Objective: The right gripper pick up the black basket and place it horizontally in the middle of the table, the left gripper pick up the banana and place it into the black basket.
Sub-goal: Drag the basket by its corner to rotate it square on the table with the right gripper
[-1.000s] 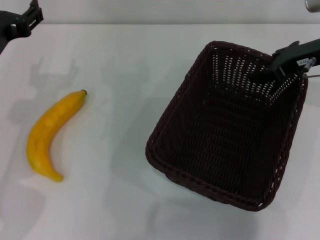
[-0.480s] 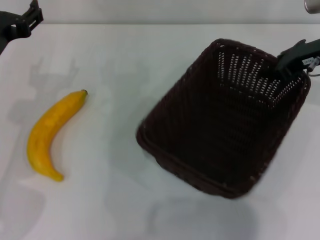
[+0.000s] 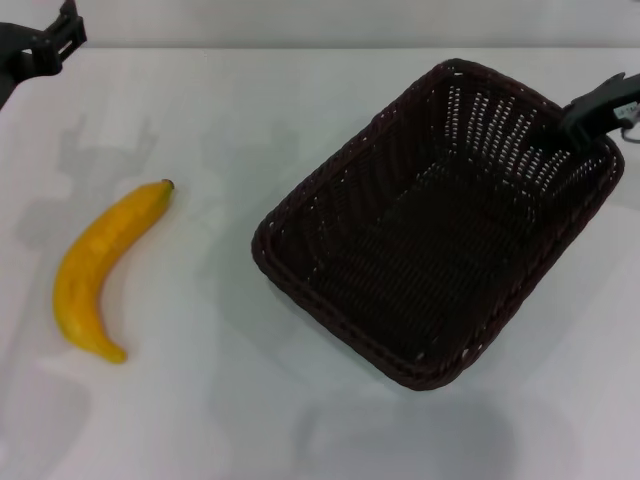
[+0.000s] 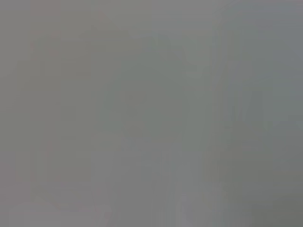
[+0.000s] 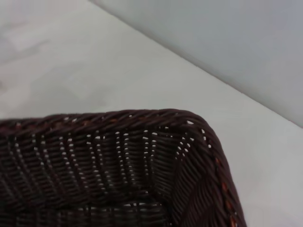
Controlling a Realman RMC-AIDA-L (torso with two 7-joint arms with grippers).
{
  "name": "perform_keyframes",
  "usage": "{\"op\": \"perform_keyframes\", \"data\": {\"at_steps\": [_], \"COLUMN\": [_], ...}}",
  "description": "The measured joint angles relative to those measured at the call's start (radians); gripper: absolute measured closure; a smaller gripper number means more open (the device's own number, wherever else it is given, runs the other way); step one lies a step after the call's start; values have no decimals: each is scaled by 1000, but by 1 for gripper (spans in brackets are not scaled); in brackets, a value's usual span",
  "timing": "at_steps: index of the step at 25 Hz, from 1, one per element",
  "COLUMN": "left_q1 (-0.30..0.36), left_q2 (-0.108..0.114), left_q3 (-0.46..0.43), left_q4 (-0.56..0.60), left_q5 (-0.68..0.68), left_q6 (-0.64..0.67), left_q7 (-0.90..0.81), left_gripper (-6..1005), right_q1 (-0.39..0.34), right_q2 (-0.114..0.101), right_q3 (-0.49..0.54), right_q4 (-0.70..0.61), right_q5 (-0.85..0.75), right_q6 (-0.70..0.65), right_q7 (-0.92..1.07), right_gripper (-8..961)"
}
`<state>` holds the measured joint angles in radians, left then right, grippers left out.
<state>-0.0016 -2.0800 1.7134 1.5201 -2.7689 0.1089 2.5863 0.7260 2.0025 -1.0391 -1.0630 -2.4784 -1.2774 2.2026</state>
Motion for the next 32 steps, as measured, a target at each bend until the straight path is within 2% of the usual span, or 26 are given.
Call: {"op": "perform_keyframes", "data": {"at_steps": [8,20,25,32], "left_q1": [2,11,13,14], "left_q2": [1,2,2,1], "left_q3": [0,6,7,9], "left_q4": [-10,-14,-14,-15], "left_q5": [-1,-1,-4,-2], "left_q6": [-33,-50,-51,-51], "left_q7": [0,0,0,0], "left_gripper": [125,124,124,125], "right_q1": [-31,-44,-85,-161], "right_q2": [0,-9,-19,-27], "right_q3": [14,236,306,321], "right_q4": [-78,-66,-62,-75], "right_q5": [25,125,220,330], "right_q6": [-65,-187,-221,-231], "right_q7": [110,146,180,257], "right_gripper": [696,780,779,779]}}
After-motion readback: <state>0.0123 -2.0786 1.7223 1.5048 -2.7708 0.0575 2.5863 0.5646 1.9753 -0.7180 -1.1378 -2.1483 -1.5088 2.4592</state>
